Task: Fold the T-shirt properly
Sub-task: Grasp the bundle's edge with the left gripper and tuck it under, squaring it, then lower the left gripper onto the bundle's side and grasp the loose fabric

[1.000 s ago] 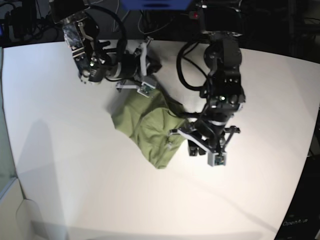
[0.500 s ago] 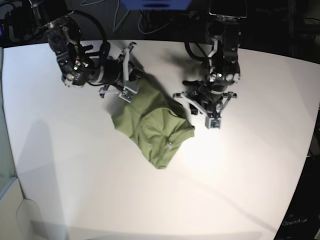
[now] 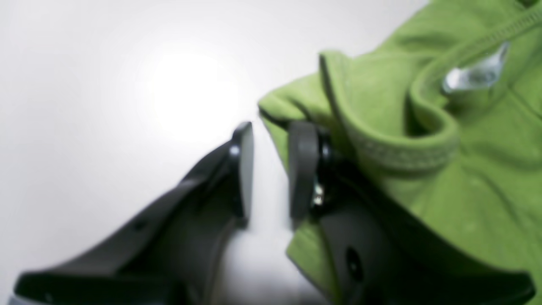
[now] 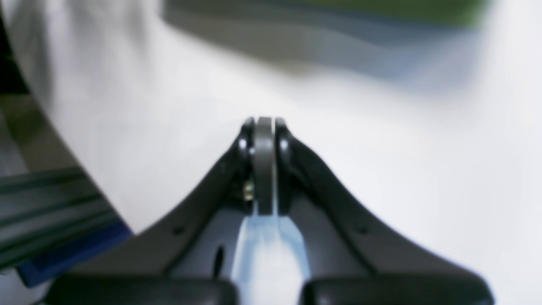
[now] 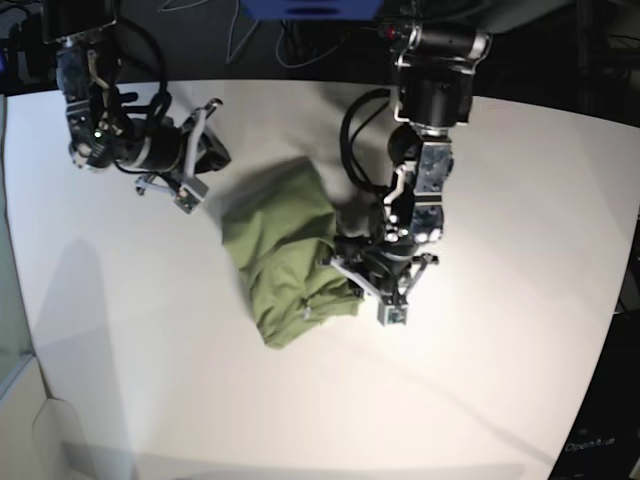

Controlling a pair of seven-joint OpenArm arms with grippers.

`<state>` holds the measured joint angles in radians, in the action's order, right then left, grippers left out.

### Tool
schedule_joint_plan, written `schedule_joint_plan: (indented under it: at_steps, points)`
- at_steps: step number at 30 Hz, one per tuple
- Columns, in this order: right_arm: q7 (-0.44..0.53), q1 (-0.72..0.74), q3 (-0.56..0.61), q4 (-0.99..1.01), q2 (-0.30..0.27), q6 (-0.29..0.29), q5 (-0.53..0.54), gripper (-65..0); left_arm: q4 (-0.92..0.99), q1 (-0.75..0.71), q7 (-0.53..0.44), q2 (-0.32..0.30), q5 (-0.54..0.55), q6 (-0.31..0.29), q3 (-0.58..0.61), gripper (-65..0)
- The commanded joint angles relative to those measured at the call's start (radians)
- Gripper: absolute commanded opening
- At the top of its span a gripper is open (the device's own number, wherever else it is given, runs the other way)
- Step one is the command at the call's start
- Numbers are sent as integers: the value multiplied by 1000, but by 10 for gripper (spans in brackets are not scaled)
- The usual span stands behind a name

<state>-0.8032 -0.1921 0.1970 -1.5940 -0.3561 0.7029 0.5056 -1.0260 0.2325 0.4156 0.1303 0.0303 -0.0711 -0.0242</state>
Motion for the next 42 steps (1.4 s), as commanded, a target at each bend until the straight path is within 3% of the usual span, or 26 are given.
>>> schedule_joint_plan:
  at_steps: [1, 6, 11, 17, 22, 26, 28, 31, 34, 42]
  points:
    - [-23, 6, -12, -6, -10, -5, -26, -650, 17, 28, 12, 22, 0, 4, 5, -509]
    - [-25, -34, -103, -13, -11, -5, -26, -650, 117, 123, -67, 27, 0, 4, 56, -509]
    - [-26, -37, -124, -7, -30, -5, -26, -650, 63, 126, -100, 27, 0, 12, 100, -509]
    - [-23, -37, -124, -13, -31, -5, -26, -650, -262, 38, 6, -5, 0, 12, 28, -509]
    - [-18, -28, -127, -35, -28, -5, -25, -650, -561, -52, 193, -51, 0, 3, -66, -509]
    - [-25, -34, -173, -130, -25, -5, -25, -650, -738, -178, 309, -65, 0, -6, -41, -509]
    - [-28, -36, -205, -171, -19, -5, -23, -650, -796, -261, 332, -67, 0, -48, 10, -509]
    - [-29, -36, -259, -185, -11, -5, -23, -650, -825, -362, 300, -67, -10, -97, 71, -509]
    - [-29, -36, -288, -185, -10, -5, -23, -650, -827, -416, 233, -68, -10, -105, 125, -509]
    - [-28, -71, -285, -187, -8, -5, -22, -650, -828, -387, 180, -79, -3, -100, 180, -509]
